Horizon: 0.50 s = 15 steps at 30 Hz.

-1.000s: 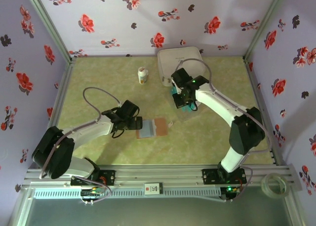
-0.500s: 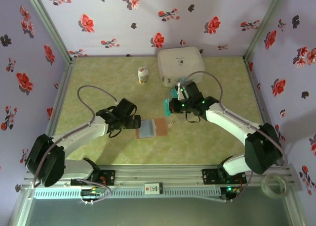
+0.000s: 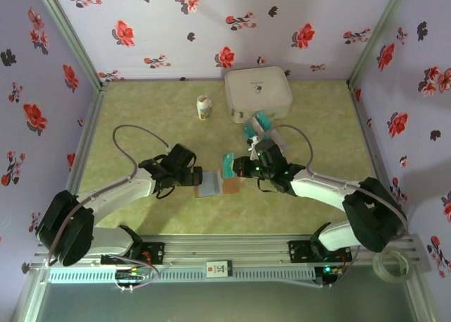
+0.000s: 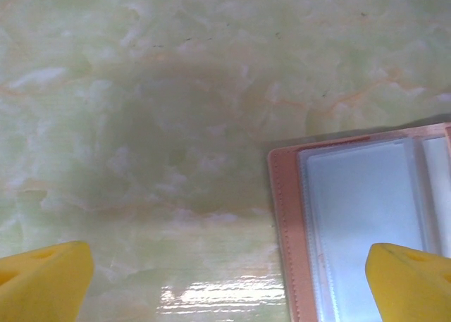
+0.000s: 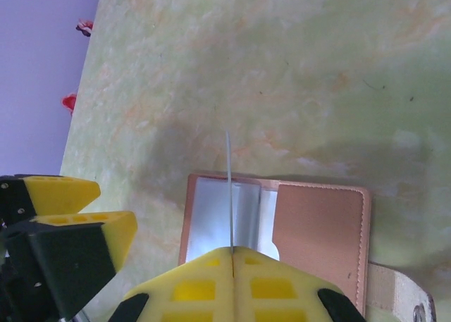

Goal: Put the credit cards into the card holder
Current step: Insert the credit card into the card slot.

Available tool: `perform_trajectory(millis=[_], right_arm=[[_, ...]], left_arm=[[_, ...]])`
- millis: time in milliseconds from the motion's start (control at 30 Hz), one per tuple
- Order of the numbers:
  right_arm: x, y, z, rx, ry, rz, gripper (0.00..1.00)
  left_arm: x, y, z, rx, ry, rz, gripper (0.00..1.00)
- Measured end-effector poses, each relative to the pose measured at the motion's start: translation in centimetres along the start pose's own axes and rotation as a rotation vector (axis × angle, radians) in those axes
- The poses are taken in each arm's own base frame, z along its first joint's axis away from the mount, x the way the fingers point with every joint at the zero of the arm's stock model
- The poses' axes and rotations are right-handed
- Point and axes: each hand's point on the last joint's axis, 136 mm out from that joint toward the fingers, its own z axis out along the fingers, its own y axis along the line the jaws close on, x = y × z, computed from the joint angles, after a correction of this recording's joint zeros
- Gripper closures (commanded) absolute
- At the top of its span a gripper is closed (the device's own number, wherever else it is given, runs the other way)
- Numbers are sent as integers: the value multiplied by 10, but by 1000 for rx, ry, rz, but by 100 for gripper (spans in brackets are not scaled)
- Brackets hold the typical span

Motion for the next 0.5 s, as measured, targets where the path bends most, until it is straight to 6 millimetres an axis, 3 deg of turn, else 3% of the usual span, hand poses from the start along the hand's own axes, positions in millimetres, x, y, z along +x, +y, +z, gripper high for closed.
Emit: perform_trajectory(millis=[233,500], right_arm=[[11,-11,8,-34,-14,45,100],[7,-8,12,-66,-41,55,100]], left_arm=[[5,-16,9,27,-5,34,0],[14,-18,20,3,11,66,0]])
